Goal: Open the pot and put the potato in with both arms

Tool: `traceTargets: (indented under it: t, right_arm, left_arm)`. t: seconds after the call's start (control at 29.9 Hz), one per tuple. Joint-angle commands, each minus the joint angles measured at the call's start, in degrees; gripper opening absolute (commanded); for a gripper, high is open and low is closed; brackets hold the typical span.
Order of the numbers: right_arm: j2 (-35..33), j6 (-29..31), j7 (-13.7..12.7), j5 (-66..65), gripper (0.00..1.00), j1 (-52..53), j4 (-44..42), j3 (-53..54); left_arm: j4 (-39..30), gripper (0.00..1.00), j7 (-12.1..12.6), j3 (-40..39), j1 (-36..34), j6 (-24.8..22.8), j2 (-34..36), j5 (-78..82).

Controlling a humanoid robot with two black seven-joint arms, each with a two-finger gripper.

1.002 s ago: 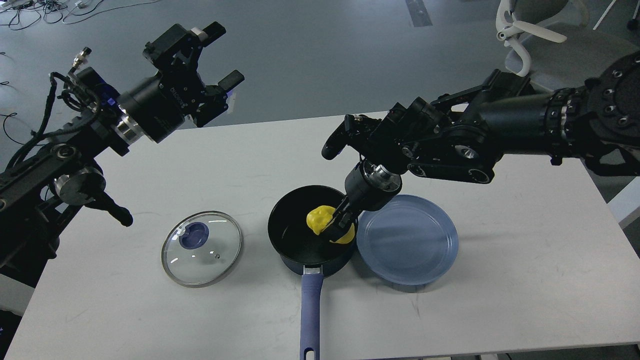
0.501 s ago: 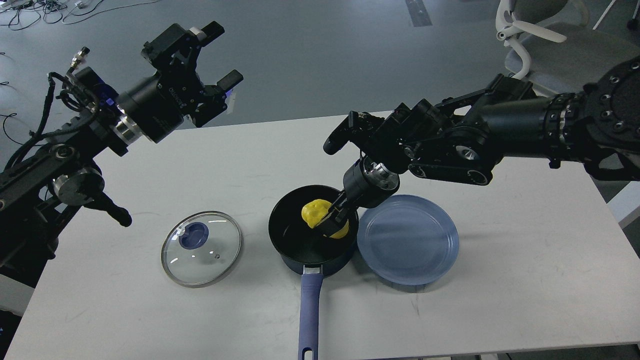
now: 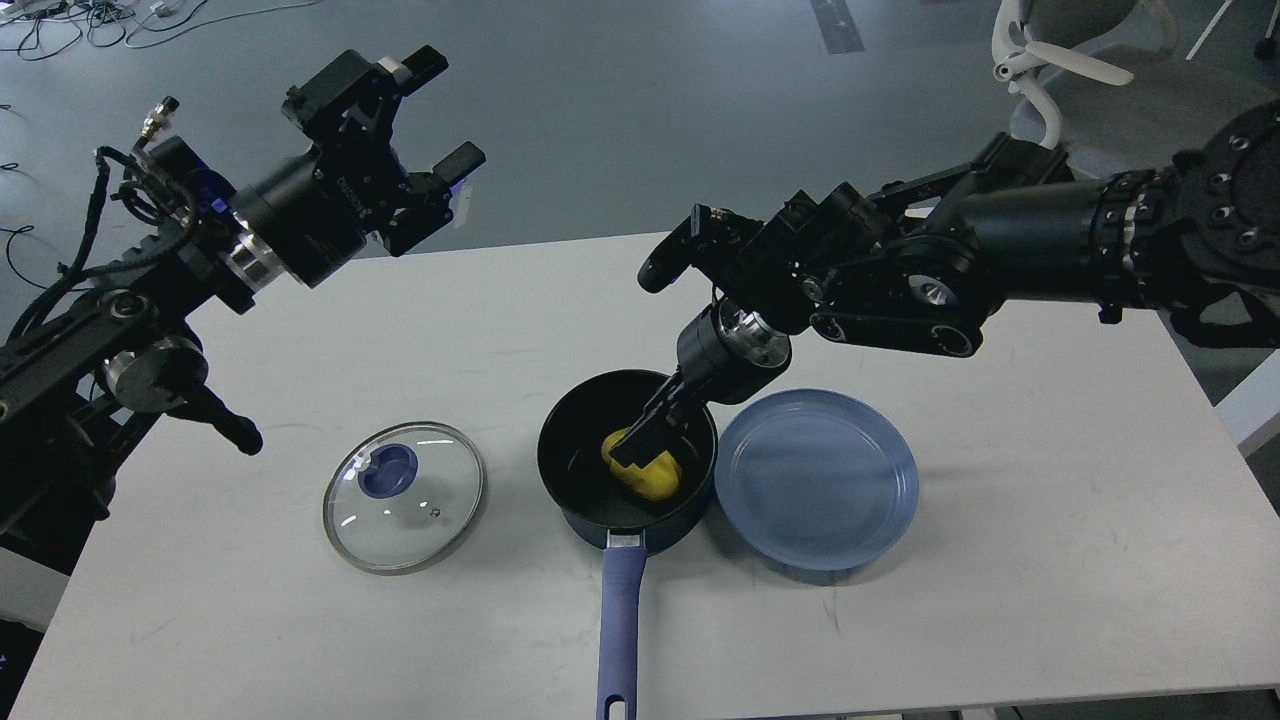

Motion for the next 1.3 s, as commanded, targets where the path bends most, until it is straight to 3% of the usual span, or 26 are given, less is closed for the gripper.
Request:
traceTargets:
  t: [0.0,0.3,0.37,0.63,0.94,1.27]
  right_arm:
    - [-6.3,-0.1,0.0,1.5,0.96,0.6,0.1,2.2]
    - [-23.3,-0.2,0.0,15.2,0.96,-7.1,-0.6,15.6]
    - [-28.4,-0.5,0.0,19.8,0.96,-12.8,-0.7,22.3]
    - [-36.2,0.1,0.0,40.5,0.96,-33.5,0.0,43.2]
    - [-35.6,2.3,0.0,57.7,0.98,-45.7,-0.1,48.8]
    - [-32.5,3.2,0.0,59.9,1.00,-50.0,-5.7,50.8]
  left_arm:
    - [0.0,0.97,0.0,0.0,0.0,0.0,0.0,0.0]
    - [0.0,0.97,-0.2,0.0,0.1,-0.1,-0.4,-0.3]
    - [0.0,0.97,-0.3,-0.2,0.5,0.0,-0.7,-0.6]
    - [0.4,0.97,-0.3,-4.7,4.8,0.0,-3.2,-0.7]
    - [0.9,0.97,0.0,-9.1,10.0,0.3,-6.5,-0.6]
    - [3.1,0.97,0.6,-11.9,14.4,0.5,-10.0,-0.3]
